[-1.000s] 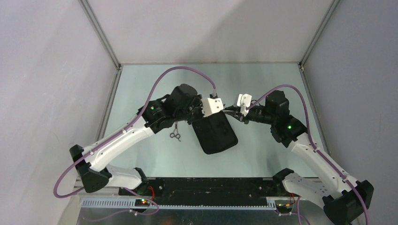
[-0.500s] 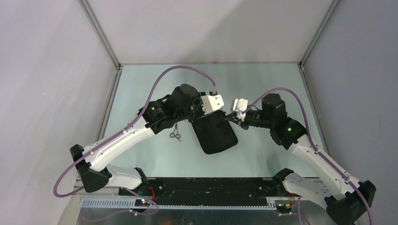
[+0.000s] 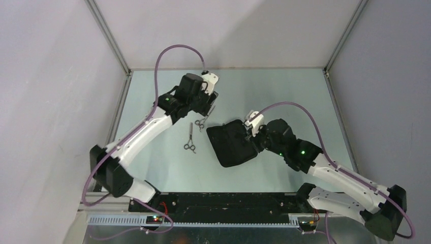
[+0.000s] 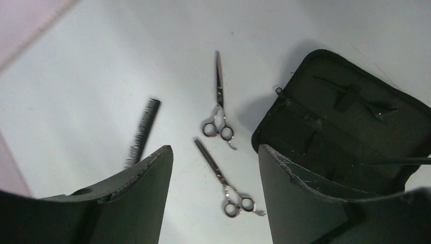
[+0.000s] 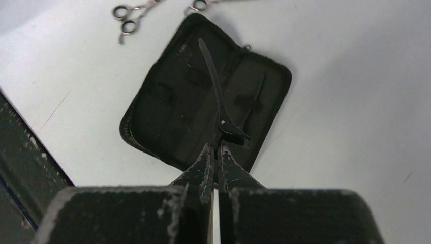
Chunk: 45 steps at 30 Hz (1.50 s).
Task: Sort the hair-cutting tools
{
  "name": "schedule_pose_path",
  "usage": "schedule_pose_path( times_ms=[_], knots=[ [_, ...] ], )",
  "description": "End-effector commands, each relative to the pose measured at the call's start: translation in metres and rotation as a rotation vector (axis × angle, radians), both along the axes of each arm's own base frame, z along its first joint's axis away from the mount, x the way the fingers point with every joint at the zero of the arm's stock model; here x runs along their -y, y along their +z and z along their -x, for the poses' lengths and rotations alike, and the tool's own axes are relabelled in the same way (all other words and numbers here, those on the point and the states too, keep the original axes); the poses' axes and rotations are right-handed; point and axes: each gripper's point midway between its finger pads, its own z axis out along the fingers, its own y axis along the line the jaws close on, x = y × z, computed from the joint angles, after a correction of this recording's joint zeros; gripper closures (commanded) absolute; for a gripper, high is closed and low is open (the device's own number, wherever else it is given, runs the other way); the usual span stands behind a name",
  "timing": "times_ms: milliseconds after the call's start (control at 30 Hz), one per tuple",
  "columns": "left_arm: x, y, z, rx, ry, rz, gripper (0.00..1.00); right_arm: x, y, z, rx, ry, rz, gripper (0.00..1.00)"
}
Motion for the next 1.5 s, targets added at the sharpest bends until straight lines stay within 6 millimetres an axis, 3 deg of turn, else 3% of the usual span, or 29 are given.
schedule_pose_path(
  times_ms=[0, 167, 367, 533, 633, 767, 967, 1233, 1367, 1467],
  knots=[
    [0.014, -0.034, -0.015, -0.134, 0.085, 0.098, 0.31, 0.019, -0.019, -0.019, -0.122, -0.402, -0.067, 1.00],
    [0.020, -0.084, -0.034, -0.316, 0.134, 0.105, 0.31, 0.010, -0.045, -0.010, -0.189, -0.507, -0.065, 1.00],
    [0.033, -0.123, -0.040, -0.453, 0.115, 0.093, 0.32, 0.006, -0.073, -0.003, -0.300, -0.640, -0.099, 1.00],
    [0.040, -0.157, -0.031, -0.567, 0.120, 0.094, 0.35, 0.011, -0.098, 0.001, -0.355, -0.715, -0.089, 1.00],
    [0.041, -0.167, -0.022, -0.623, 0.129, 0.103, 0.39, 0.011, -0.108, 0.001, -0.374, -0.737, -0.083, 1.00],
    [0.044, -0.184, 0.000, -0.711, 0.132, 0.145, 0.46, 0.010, -0.121, 0.000, -0.384, -0.751, -0.057, 1.00],
    [0.041, -0.194, 0.034, -0.810, 0.140, 0.191, 0.52, 0.022, -0.129, -0.005, -0.385, -0.821, -0.036, 1.00],
    [0.050, -0.185, 0.078, -0.909, 0.091, 0.306, 0.56, 0.030, -0.137, -0.010, -0.354, -0.836, -0.025, 1.00],
    [0.051, -0.177, 0.086, -0.904, 0.074, 0.311, 0.54, 0.029, -0.138, -0.014, -0.340, -0.818, -0.031, 1.00],
    [0.046, -0.168, 0.074, -0.838, 0.106, 0.311, 0.46, 0.030, -0.139, -0.016, -0.339, -0.818, -0.033, 1.00]
  ],
)
